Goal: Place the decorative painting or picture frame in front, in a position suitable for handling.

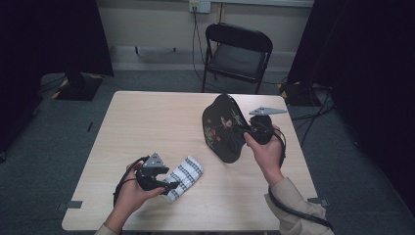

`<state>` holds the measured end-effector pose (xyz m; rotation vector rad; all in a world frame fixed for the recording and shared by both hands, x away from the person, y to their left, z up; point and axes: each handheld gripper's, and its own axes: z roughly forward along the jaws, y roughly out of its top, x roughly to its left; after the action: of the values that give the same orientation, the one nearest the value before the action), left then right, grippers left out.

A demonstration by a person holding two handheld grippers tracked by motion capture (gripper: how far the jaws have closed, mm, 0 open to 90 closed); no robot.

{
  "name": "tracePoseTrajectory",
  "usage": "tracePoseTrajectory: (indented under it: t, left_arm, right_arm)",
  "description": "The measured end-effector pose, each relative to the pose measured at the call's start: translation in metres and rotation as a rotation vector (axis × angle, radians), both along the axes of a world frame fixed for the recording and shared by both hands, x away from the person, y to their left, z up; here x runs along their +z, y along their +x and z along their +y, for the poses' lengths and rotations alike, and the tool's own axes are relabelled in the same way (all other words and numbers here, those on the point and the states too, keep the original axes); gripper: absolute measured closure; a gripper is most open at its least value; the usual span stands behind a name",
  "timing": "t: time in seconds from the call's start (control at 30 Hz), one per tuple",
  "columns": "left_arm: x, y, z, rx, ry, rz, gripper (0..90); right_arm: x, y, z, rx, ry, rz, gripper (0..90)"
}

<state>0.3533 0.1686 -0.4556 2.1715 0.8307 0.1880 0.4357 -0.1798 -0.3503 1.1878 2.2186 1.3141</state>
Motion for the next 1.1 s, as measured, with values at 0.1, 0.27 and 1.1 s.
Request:
tracePoseTrajectory:
  t: [0.1, 0.27, 1.1]
  left_arm:
    - [-0.001, -0.001, -0.001, 0.001, 0.003, 0.000, 30.2]
    - [-0.001, -0.001, -0.001, 0.003, 0.010, -0.003, 29.6]
    - [-0.004, 0.000, -0.003, 0.007, 0.016, 0.008, 29.2]
  right_arm:
    - [-0.004, -0.008, -0.006, -0.004, -0.006, 0.007, 81.6]
    - [-0.008, -0.014, -0.010, -0.009, 0.008, 0.004, 81.4]
    - [-0.020, -0.026, -0.022, 0.005, 0.024, 0.018, 58.6]
